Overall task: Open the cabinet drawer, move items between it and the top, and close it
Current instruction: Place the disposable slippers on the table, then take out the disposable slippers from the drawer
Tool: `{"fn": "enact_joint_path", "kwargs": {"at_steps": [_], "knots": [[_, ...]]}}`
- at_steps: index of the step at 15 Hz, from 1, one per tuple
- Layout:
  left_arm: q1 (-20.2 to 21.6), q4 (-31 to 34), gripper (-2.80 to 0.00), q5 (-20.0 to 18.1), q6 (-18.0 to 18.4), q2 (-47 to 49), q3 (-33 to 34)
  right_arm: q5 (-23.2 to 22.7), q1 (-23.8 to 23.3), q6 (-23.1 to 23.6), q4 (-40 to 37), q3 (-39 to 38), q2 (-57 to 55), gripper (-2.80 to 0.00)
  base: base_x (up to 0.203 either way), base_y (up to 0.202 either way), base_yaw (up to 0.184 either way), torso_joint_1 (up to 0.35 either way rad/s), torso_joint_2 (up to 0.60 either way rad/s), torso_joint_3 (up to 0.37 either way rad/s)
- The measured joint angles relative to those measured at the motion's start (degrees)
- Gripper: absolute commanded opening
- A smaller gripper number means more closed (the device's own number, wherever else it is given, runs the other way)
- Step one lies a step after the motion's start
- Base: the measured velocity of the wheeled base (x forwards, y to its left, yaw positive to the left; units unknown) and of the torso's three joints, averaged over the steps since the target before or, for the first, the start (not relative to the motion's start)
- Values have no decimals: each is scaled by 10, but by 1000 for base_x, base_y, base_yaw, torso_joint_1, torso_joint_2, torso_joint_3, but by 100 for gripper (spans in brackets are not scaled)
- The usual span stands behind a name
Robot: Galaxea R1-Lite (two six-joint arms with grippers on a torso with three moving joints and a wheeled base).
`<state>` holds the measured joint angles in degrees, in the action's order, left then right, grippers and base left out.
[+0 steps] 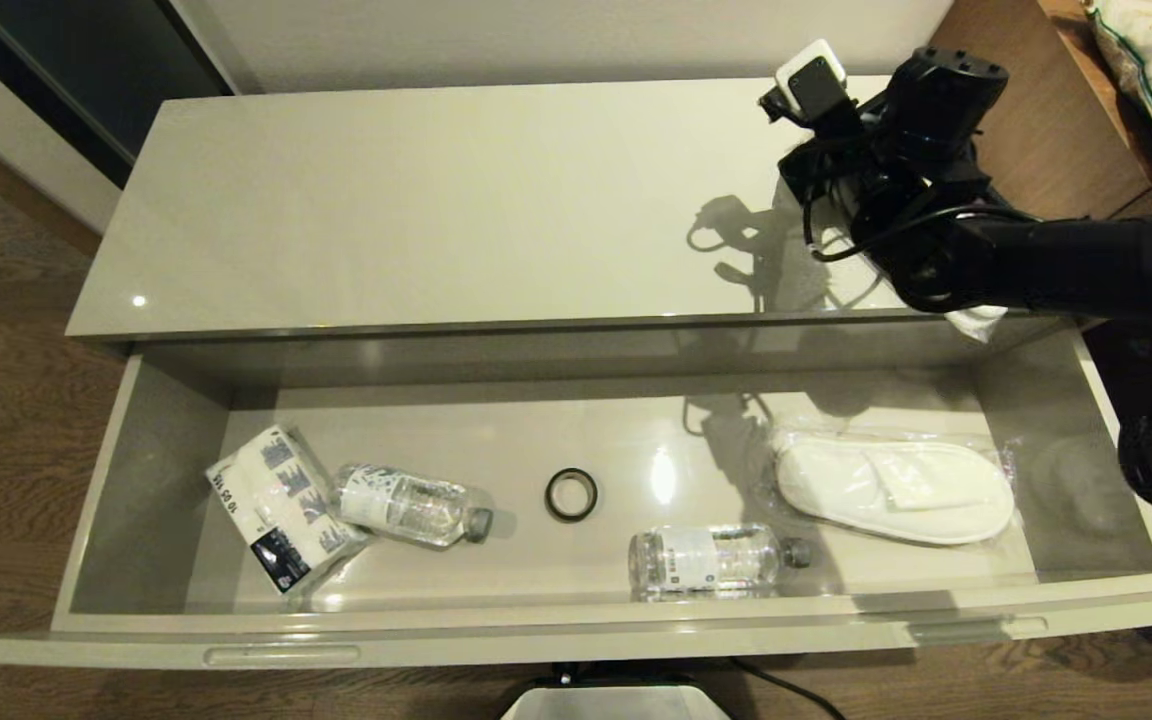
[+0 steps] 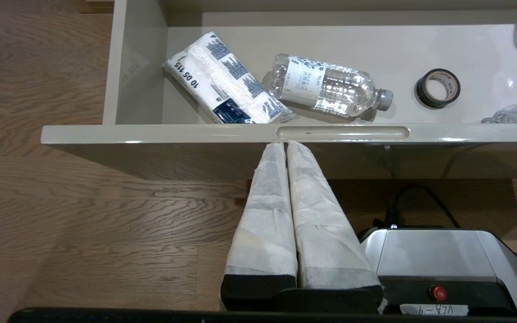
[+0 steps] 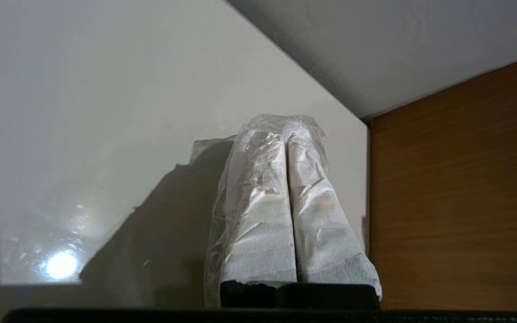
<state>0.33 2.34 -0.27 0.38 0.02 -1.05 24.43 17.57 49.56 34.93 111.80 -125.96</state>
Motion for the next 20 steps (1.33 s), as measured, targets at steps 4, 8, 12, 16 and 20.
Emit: {"fn": "enact_joint_path", "kwargs": {"at_steps": [4,8,12,16,20], "knots": [[0,0,-280,0,0,0,0,2,-9,17,30,0,-16,0,0,0,0,0,0,0],[0,0,-280,0,0,0,0,1,-3,17,19,-1,-6,0,0,0,0,0,0,0],[0,0,-280,0,0,0,0,7,18,13,-34,-1,21,0,0,0,0,0,0,0],[0,0,-280,0,0,0,0,41,82,-12,-107,-2,68,0,0,0,0,0,0,0],[0,0,-280,0,0,0,0,113,149,-121,-323,-2,130,0,0,0,0,0,0,0]]}}
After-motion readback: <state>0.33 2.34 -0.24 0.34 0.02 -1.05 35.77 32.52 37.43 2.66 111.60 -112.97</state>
